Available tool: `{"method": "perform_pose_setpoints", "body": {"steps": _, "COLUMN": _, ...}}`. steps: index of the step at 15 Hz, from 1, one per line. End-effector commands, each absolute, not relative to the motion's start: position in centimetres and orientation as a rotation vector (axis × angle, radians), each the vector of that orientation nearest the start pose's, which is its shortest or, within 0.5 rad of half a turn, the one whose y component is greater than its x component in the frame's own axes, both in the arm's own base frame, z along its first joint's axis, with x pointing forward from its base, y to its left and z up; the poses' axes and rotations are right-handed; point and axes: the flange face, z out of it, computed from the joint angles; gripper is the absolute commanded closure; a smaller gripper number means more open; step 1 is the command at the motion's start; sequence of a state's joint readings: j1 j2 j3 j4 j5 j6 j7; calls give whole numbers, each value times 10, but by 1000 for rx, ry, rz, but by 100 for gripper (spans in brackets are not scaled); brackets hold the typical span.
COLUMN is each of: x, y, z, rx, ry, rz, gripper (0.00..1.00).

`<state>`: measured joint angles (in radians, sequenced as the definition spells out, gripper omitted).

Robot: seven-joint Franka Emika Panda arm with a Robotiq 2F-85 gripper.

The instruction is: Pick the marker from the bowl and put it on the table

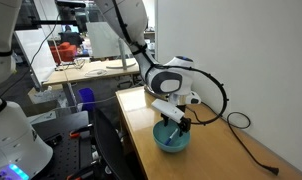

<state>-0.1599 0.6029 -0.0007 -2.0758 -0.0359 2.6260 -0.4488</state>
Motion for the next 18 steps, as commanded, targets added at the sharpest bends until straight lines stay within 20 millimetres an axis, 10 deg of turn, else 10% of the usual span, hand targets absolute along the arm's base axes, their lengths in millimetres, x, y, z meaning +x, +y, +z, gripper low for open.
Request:
{"method": "perform_pose_setpoints", "body": {"steps": 1, "x": 576, "y": -92, "z": 115, "rx": -3087, "ry": -558, "rz": 89, "gripper": 7}}
{"method": "perform_pose_setpoints", "body": {"steps": 13, "x": 581, "y": -95, "z": 103, "rx": -3082, "ry": -582, "rz": 92, "gripper": 95}}
{"method": "perform_pose_setpoints", "body": {"steps": 18, "x": 576, "y": -99, "z": 119, "rx": -3099, "ry": -530, "rz": 82, "gripper": 97}}
